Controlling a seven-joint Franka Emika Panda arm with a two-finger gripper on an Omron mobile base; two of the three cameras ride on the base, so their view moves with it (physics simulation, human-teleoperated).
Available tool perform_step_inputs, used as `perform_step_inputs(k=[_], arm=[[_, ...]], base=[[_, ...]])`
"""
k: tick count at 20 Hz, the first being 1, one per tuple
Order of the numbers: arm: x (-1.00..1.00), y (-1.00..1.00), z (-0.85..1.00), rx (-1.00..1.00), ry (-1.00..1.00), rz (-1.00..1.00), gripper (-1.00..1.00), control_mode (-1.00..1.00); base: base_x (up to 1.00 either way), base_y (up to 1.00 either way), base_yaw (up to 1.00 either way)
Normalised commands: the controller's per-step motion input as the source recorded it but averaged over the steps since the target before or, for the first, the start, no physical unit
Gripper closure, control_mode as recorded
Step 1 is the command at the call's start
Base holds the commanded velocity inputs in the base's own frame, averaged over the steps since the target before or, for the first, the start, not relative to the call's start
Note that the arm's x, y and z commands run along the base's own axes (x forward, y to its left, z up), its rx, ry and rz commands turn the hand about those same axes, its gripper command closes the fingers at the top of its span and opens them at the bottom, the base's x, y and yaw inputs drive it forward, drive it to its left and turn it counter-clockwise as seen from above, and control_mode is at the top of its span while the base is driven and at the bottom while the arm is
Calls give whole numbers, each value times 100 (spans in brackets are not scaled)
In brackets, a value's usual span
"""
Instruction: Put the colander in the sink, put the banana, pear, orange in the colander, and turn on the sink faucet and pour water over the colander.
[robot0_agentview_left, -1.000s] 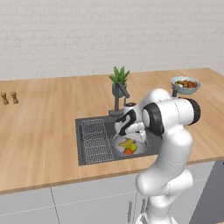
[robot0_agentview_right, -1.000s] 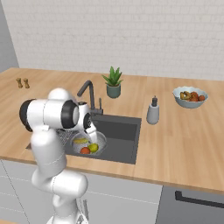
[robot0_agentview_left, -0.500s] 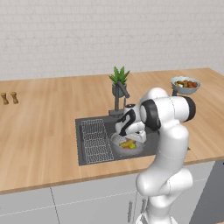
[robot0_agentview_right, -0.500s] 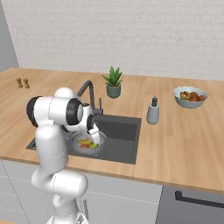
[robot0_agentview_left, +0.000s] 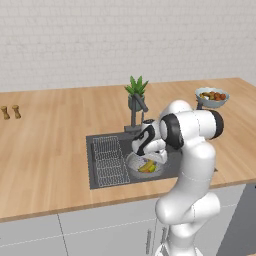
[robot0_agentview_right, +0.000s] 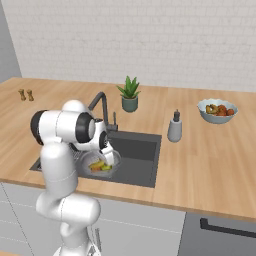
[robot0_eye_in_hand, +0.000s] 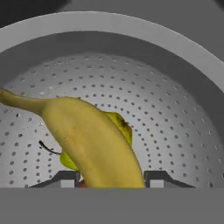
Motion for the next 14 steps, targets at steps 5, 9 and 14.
perform_step_inputs(k=[5, 9, 14], arm=[[-13, -2, 5, 0, 0, -7, -100, -100], [-8, -7, 34, 2, 0, -4, -100, -100], [-8, -18, 56, 2, 3, 0, -100, -100]], base=[[0, 0, 0], [0, 0, 0], [0, 0, 0]])
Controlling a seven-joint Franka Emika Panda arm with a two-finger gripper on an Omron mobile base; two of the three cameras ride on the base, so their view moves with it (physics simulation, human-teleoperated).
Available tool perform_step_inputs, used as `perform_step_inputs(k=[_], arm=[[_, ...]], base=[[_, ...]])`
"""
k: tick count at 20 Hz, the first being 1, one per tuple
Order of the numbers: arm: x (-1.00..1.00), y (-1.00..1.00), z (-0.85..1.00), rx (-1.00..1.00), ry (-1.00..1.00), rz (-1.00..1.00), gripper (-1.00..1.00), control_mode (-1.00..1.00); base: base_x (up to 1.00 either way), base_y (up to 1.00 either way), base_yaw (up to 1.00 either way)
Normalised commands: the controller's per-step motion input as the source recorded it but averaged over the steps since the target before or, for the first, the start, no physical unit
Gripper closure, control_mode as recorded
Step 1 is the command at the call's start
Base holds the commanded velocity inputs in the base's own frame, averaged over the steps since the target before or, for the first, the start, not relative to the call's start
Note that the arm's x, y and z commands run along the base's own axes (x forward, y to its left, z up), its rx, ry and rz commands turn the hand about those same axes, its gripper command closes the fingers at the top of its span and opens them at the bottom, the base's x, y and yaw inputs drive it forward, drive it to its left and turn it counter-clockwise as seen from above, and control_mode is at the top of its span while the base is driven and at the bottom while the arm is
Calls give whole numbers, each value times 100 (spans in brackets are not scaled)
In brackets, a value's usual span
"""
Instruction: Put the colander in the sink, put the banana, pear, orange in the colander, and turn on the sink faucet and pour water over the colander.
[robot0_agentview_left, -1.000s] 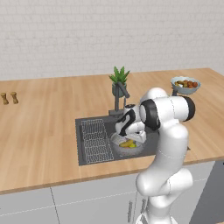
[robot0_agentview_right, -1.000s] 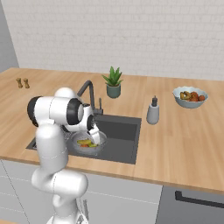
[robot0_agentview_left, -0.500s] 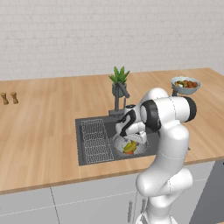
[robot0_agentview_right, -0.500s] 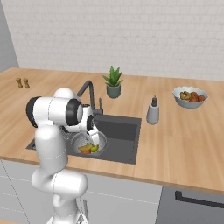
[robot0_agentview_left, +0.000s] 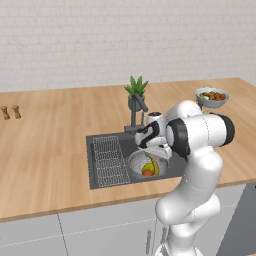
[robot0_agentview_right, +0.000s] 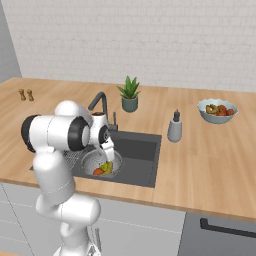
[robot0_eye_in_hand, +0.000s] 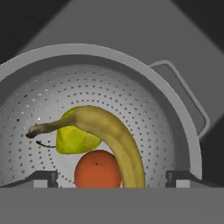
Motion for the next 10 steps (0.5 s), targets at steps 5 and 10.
perform_step_inputs(k=[5, 10], arm=[[-18, -41, 44, 0, 1, 2, -100, -100], [-13, -48, 42, 0, 0, 7, -100, -100]], base=[[0, 0, 0], [0, 0, 0]])
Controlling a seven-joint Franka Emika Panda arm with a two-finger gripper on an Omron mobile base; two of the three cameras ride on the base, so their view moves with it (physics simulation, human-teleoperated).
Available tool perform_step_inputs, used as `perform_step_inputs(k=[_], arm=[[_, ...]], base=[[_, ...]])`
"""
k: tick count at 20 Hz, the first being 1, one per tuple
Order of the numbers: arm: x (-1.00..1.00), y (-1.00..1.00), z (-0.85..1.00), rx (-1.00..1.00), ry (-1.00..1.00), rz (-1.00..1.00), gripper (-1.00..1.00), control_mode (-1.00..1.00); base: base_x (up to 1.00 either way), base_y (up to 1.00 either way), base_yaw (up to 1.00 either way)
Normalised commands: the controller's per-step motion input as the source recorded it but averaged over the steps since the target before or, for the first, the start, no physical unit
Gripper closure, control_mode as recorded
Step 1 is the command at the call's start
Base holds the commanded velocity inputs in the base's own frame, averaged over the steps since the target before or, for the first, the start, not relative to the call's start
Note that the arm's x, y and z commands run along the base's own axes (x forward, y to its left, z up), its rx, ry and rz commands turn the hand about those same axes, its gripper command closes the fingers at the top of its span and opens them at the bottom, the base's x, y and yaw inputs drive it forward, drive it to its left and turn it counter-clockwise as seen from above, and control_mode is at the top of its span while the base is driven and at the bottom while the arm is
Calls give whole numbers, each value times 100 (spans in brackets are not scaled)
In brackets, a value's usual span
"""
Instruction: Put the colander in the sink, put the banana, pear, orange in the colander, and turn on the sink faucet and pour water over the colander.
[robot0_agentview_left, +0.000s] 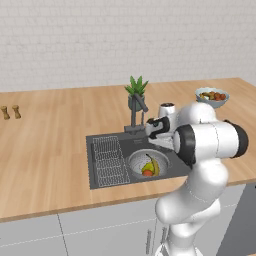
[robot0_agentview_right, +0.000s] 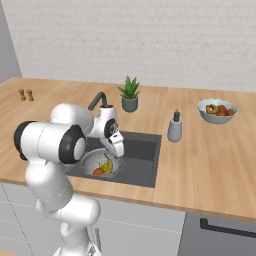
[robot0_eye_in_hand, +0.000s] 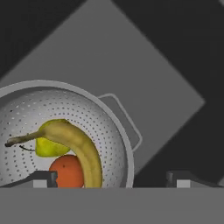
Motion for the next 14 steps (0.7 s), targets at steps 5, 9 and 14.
perform_step_inputs(k=[5, 9, 14], arm=[[-2, -24, 39, 0, -6, 38, -100, -100], [-3, -25, 16, 0, -31, 68, -100, -100], [17, -16, 24, 0, -27, 69, -100, -100]], base=[[0, 0, 0], [0, 0, 0], [0, 0, 0]])
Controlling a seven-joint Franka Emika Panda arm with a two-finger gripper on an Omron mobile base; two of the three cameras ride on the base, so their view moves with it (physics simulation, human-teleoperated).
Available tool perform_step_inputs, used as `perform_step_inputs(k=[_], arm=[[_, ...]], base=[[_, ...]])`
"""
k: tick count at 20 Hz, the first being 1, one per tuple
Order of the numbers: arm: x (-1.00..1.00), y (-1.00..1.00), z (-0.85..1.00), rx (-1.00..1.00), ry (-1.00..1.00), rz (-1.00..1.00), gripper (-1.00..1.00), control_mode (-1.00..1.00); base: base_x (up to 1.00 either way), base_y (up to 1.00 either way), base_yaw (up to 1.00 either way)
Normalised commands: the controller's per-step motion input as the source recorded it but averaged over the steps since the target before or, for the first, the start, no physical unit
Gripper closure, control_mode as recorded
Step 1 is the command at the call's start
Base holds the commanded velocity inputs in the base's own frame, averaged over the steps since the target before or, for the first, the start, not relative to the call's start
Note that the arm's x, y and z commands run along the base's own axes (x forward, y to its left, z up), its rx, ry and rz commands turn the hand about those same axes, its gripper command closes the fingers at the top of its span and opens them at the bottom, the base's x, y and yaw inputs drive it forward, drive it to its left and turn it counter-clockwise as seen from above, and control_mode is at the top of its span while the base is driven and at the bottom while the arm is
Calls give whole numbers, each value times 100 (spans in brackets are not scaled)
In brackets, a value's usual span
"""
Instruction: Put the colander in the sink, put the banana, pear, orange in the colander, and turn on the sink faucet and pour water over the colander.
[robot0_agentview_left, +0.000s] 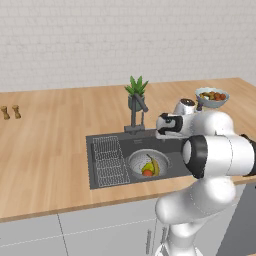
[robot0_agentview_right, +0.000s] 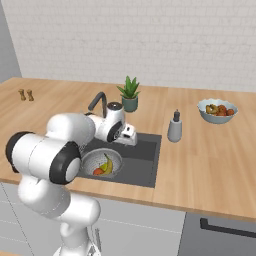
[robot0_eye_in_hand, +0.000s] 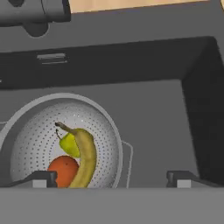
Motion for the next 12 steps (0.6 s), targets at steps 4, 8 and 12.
perform_step_inputs(k=[4, 8, 12], arm=[[23, 0, 7, 0, -40, 59, -100, -100], [33, 0, 22, 0, -40, 61, -100, -100], [35, -3, 20, 0, -38, 56, -100, -100]], base=[[0, 0, 0], [0, 0, 0], [0, 0, 0]])
